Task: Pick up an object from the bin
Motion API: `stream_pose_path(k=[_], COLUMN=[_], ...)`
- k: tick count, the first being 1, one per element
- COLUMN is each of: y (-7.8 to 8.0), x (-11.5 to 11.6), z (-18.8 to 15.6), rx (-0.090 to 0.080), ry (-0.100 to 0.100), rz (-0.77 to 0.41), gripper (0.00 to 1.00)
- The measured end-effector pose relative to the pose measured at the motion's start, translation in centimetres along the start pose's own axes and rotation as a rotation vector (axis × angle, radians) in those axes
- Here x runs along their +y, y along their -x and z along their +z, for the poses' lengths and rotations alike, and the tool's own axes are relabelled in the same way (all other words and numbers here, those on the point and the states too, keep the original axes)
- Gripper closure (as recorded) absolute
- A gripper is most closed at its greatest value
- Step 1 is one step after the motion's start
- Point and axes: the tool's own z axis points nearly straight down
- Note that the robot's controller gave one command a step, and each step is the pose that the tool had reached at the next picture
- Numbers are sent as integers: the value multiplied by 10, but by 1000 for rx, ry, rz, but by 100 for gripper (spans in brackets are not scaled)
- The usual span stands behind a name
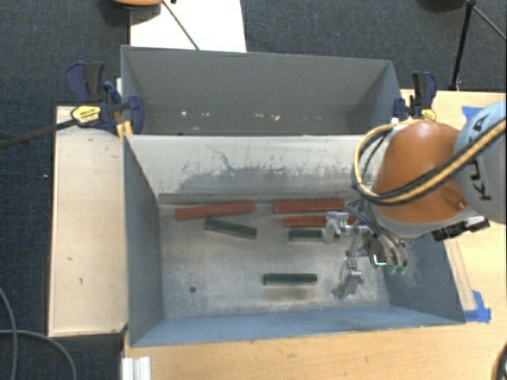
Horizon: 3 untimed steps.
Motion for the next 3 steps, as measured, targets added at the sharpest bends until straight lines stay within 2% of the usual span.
stream_pose_path(k=[1,2,3], y=[2,0,-16], x=[0,35,46], z=[-4,50,83], rx=[-8,-15,-8], ry=[0,0,0], rz=[-1,-10,-25], gripper=[0,0,100])
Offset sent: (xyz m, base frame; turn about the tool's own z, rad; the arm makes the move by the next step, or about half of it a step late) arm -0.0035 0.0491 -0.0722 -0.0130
